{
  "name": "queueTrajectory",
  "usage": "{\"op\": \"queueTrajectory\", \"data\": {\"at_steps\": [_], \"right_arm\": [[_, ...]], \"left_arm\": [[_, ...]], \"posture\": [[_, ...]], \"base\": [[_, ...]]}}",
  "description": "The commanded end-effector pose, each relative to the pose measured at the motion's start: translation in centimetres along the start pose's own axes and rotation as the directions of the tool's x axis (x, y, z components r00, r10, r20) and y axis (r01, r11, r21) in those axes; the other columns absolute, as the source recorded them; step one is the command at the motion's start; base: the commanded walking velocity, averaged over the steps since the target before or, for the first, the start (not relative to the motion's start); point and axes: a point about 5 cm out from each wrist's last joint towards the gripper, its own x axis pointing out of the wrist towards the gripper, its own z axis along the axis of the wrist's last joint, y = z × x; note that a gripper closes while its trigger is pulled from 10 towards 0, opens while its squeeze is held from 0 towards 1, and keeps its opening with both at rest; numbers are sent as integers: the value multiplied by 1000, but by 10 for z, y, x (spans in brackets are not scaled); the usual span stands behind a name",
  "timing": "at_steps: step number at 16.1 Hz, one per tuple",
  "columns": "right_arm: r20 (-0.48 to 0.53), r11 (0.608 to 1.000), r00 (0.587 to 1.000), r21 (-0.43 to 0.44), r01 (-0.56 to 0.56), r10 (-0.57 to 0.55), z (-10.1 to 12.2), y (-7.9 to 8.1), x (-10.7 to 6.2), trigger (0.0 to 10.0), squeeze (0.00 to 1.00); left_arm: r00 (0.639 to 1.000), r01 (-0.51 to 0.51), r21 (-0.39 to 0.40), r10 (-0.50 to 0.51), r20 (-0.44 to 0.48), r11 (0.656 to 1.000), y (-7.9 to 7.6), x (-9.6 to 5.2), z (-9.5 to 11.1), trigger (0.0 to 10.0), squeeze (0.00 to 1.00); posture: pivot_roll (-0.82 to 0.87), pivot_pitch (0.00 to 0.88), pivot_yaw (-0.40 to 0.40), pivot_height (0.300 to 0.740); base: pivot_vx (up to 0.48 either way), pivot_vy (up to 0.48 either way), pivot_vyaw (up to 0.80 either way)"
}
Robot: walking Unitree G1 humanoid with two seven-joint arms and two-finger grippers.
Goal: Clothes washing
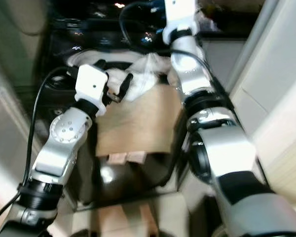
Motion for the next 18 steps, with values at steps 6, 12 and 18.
{"op": "queueTrajectory", "data": {"at_steps": [6,12,18], "right_arm": [[-63,998,997,40,54,-52,-53,3,-57,10000,0],[-203,985,964,-43,169,-174,-83,-22,-80,10000,0],[-357,988,923,-4,154,-146,-95,-20,-75,10000,0]], "left_arm": [[1000,-8,-5,8,-28,1000,-2,-4,-4,10000,0],[998,57,-4,-57,-11,998,-12,0,-3,10000,0],[1000,-7,-53,7,-4,999,-2,-2,0,10000,0]], "posture": [[1,0,-62,740],[-21,0,-39,740],[13,0,-61,740]], "base": [[0,0,0],[0,0,0],[319,-172,0]]}}
